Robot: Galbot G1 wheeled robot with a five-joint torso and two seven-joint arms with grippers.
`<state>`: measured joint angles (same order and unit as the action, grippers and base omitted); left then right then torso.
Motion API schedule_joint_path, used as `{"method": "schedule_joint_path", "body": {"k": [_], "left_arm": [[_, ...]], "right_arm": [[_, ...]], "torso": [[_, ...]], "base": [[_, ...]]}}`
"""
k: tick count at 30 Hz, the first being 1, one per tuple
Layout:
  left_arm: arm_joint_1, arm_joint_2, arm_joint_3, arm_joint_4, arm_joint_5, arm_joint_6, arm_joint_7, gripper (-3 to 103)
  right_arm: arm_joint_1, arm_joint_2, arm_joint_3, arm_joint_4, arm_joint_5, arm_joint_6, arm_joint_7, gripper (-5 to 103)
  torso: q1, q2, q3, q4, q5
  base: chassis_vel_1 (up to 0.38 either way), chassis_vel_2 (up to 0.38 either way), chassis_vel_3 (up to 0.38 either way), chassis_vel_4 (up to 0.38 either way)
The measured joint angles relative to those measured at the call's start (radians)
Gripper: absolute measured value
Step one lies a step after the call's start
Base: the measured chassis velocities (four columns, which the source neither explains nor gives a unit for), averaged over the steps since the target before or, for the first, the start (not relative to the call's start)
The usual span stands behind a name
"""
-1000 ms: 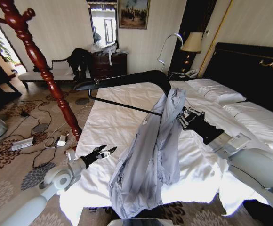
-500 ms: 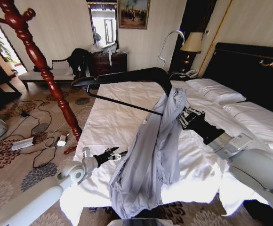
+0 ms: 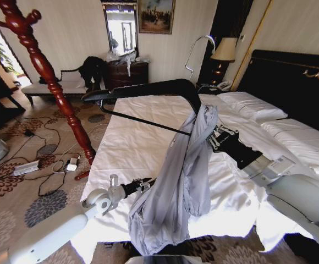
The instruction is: Pick up the clothes from the bed and hang them on the clothes hanger.
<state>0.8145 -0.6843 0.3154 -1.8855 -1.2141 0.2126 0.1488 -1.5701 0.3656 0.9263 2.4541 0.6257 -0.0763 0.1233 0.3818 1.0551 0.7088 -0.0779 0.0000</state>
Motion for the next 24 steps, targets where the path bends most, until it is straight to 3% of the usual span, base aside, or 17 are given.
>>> {"method": "schedule_joint_path", "body": {"k": [1,5,10,19,24], "left_arm": [[0.0,0.0,0.0,0.0,0.0,0.0,0.0,35],[0.012,-0.004,0.0,-0.002,0.003,-0.006,-0.001,14],[0.024,-0.007,0.003,0.001,0.013,-0.011,0.0,1],[0.049,-0.003,-0.039,-0.015,0.016,-0.024,-0.017,0],[0.107,0.037,-0.209,-0.072,-0.022,-0.033,-0.045,0]], "right_arm": [[0.0,0.0,0.0,0.0,0.0,0.0,0.0,16],[-0.001,0.002,-0.002,0.0,0.0,0.0,0.0,16],[-0.001,0.002,-0.002,0.0,-0.001,0.0,0.0,16],[-0.003,0.007,-0.003,-0.001,-0.003,0.002,0.0,16],[0.015,0.007,-0.009,-0.022,0.005,0.003,0.005,16]], "torso": [[0.0,0.0,0.0,0.0,0.0],[0.0,0.0,0.0,0.0,0.0],[0.0,0.0,0.0,0.0,-0.0001],[0.0,0.0,0.0,0.0,-0.0002],[0.0,0.0,0.0,-0.0003,0.0]], "base": [[0.0,0.0,0.0,0.0],[0.0,0.0,0.0,0.0],[0.0,0.0,0.0,0.0],[0.0,0.0,0.0,0.0],[0.0,0.0,0.0,0.0]]}}
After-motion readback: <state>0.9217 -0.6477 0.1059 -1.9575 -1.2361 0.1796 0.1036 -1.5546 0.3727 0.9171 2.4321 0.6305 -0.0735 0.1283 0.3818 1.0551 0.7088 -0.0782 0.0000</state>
